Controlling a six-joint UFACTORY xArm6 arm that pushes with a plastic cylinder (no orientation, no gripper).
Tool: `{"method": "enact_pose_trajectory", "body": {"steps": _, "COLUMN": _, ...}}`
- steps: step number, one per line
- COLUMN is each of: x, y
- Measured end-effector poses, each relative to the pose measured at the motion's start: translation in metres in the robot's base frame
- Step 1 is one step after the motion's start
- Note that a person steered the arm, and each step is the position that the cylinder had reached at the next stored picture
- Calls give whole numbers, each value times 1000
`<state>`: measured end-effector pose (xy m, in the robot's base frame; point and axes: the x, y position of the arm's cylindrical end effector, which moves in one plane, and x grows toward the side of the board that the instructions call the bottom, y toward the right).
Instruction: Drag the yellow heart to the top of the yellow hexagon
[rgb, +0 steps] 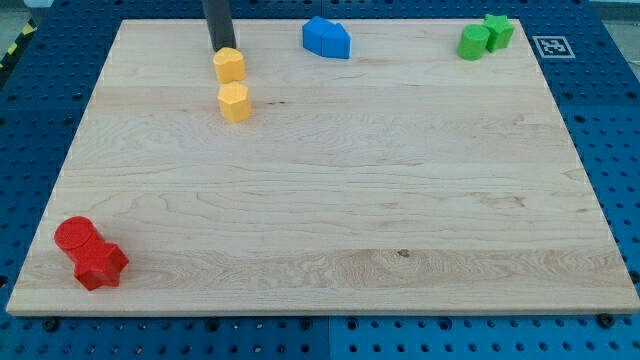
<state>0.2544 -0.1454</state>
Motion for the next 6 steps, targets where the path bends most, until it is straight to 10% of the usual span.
{"method": "enact_pose_trajectory", "body": {"steps": 6, "x": 22, "y": 35}}
